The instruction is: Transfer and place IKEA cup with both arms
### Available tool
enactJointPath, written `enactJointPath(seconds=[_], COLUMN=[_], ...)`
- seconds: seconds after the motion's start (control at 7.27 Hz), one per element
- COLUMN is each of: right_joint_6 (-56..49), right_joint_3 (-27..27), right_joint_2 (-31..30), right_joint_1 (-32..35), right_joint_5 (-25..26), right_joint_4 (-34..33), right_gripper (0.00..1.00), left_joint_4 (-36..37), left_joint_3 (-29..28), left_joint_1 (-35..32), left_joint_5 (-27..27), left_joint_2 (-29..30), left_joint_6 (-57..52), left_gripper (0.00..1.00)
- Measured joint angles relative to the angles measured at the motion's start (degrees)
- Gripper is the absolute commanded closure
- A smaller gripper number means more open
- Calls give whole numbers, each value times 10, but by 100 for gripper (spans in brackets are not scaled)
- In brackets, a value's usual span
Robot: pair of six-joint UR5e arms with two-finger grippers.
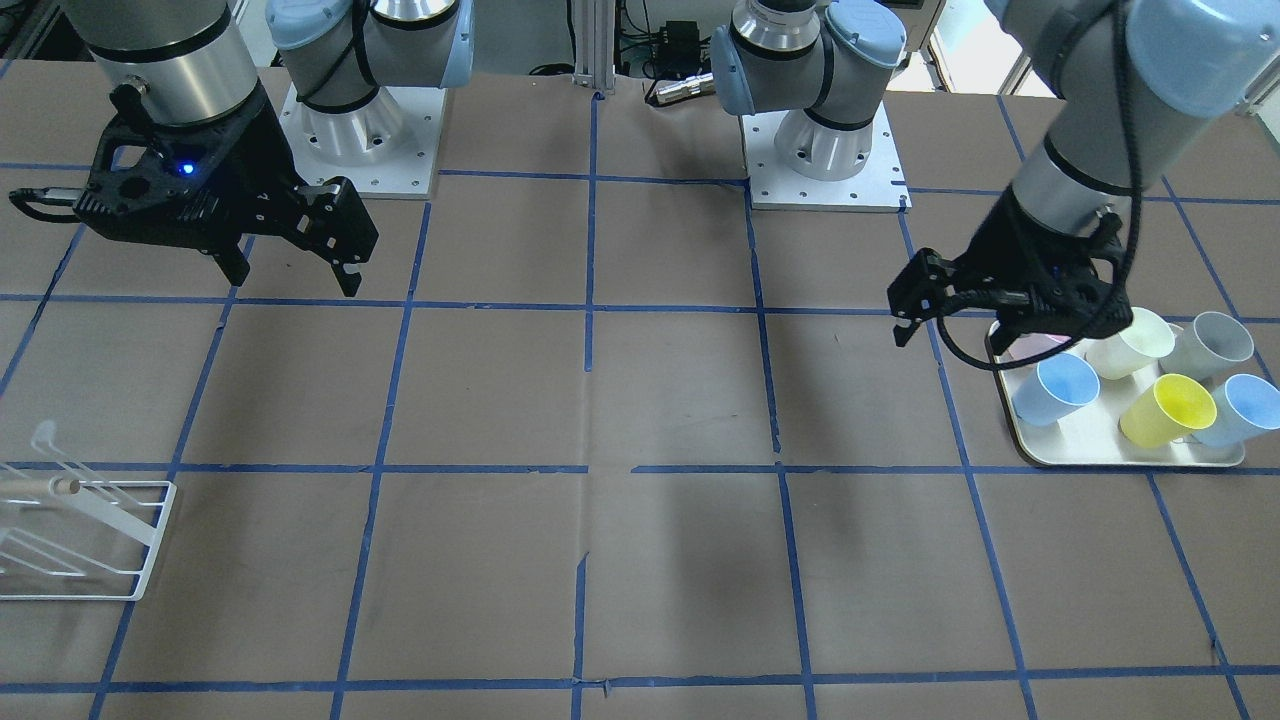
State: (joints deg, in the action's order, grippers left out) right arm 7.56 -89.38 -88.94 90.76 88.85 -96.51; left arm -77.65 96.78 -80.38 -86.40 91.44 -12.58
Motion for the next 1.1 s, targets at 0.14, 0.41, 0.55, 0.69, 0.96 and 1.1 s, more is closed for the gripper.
enactJointPath(seconds=[0.14,0.41,0.55,0.69,0.96,1.1], right_joint_6=[0,0,0,0,-1,-1], right_joint_3=[0,0,0,0,0,0], right_joint_2=[0,0,0,0,-1,0], right_joint_1=[0,0,0,0,0,0], right_joint_5=[0,0,-1,-1,-1,-1], right_joint_4=[0,0,0,0,0,0], right_gripper=[0,0,0,0,0,0], left_joint_4=[-17,-89,-124,-139,-146,-147], left_joint_3=[-10,-52,-73,-81,-84,-84], left_joint_1=[-29,-52,-54,-55,-57,-59], left_joint_5=[-1,-25,-34,-37,-32,-31], left_joint_2=[-12,-29,-30,-29,-26,-26], left_joint_6=[33,57,62,69,99,107], left_gripper=[0,0,0,0,0,0])
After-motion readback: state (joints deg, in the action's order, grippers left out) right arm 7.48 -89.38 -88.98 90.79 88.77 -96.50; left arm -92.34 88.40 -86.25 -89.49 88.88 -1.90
